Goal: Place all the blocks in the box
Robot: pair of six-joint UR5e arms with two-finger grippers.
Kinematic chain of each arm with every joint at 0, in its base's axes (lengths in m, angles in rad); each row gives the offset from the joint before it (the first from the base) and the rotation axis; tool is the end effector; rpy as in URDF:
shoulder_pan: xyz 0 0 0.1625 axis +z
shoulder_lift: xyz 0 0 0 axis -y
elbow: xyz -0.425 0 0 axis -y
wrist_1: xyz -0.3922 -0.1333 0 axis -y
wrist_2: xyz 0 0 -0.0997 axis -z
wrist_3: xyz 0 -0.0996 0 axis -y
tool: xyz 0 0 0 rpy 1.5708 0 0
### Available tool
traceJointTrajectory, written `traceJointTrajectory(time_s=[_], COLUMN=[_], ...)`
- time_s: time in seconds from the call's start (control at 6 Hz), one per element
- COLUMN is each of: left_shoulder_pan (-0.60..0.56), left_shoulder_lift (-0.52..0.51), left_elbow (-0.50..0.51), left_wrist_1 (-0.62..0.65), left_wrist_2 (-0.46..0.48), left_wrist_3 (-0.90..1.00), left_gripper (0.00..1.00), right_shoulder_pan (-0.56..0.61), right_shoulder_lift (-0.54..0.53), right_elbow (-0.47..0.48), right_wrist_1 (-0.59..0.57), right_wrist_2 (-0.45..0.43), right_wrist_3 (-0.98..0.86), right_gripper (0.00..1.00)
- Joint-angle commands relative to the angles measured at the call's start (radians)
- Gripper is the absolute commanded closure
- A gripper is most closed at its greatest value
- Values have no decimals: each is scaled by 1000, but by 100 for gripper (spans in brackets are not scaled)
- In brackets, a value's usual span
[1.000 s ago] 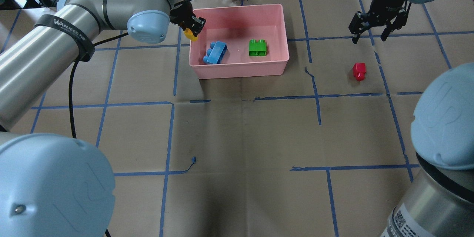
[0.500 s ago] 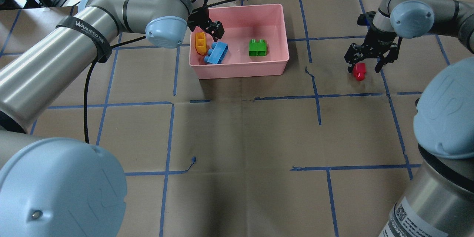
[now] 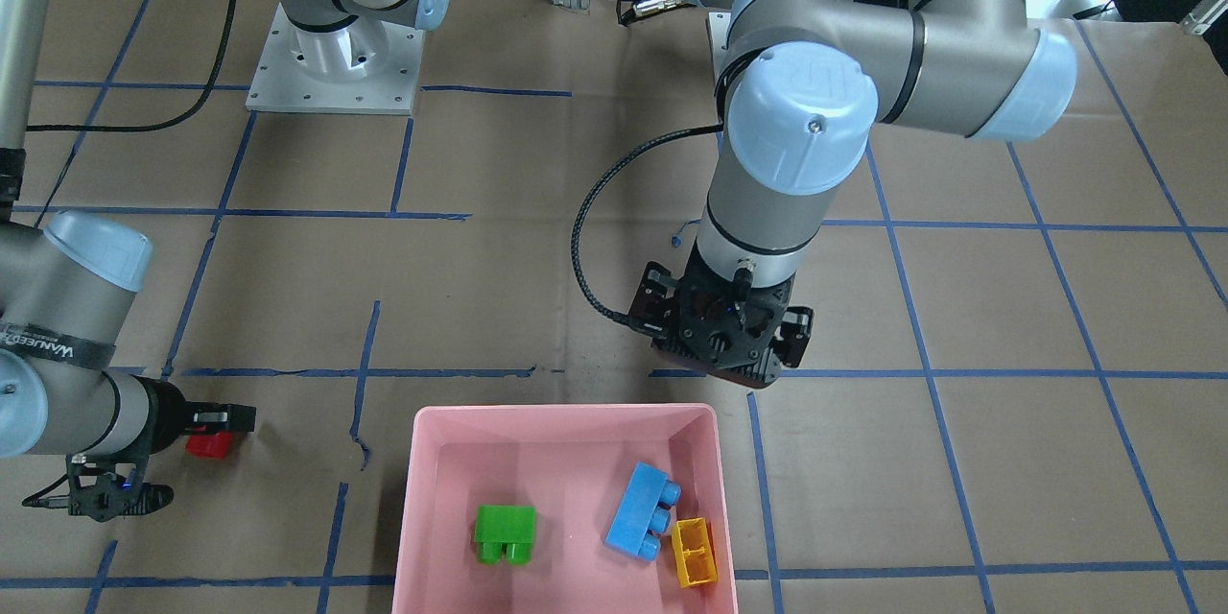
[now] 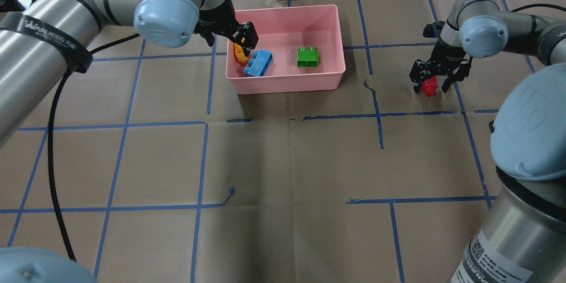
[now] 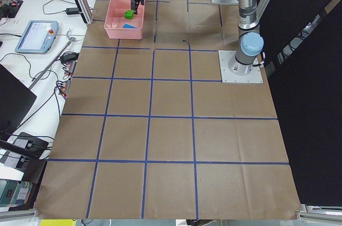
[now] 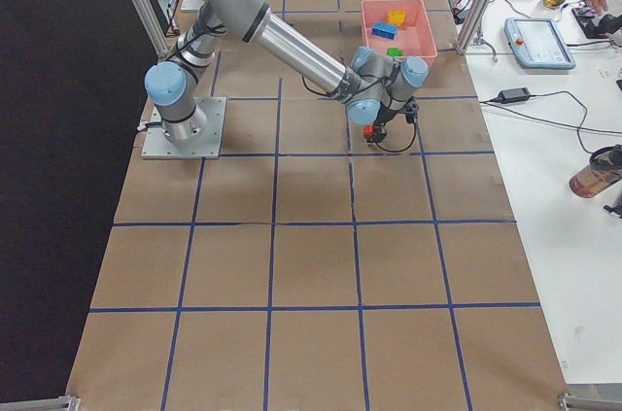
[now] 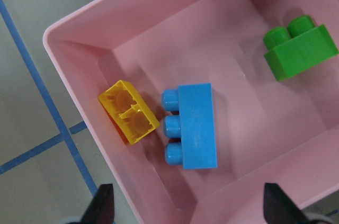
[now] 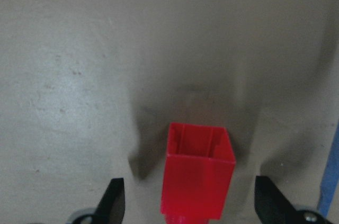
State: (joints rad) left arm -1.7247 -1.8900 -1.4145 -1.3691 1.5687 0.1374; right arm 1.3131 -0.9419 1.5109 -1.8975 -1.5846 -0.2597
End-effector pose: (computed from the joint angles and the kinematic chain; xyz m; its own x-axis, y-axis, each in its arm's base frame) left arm -0.2276 -0.5960 0.4068 -0.9579 0.2872 -0.0032 0.2871 0.9571 -0.0387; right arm -0.0389 -0.6654 0.1743 -0.9988 0.0021 -0.0487 -0.0094 0.9719 0.2353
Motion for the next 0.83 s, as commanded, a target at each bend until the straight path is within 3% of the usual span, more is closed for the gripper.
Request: traceJointTrajectory(time_s=[0.0,0.33,0.67], left_shoulder_pan=[27,71,94], left_shoulder_lift=[141,187,233], left_elbow=[-9,-14,-49], left_wrist_1=[-199,-205,-206], left_wrist_2=[1,21,10], left_wrist_3=[-48,-199,-187], left_gripper=[0,0,0], right_shoulder_pan=[0,12,87], right_shoulder_lift=[-9,-63,-101], right_elbow=[-9,-56,-255], right_wrist_1=[6,40,215], right_wrist_2=[-15,-2,33], right_wrist_3=[-3,-4,45], right_gripper=[79,85,86])
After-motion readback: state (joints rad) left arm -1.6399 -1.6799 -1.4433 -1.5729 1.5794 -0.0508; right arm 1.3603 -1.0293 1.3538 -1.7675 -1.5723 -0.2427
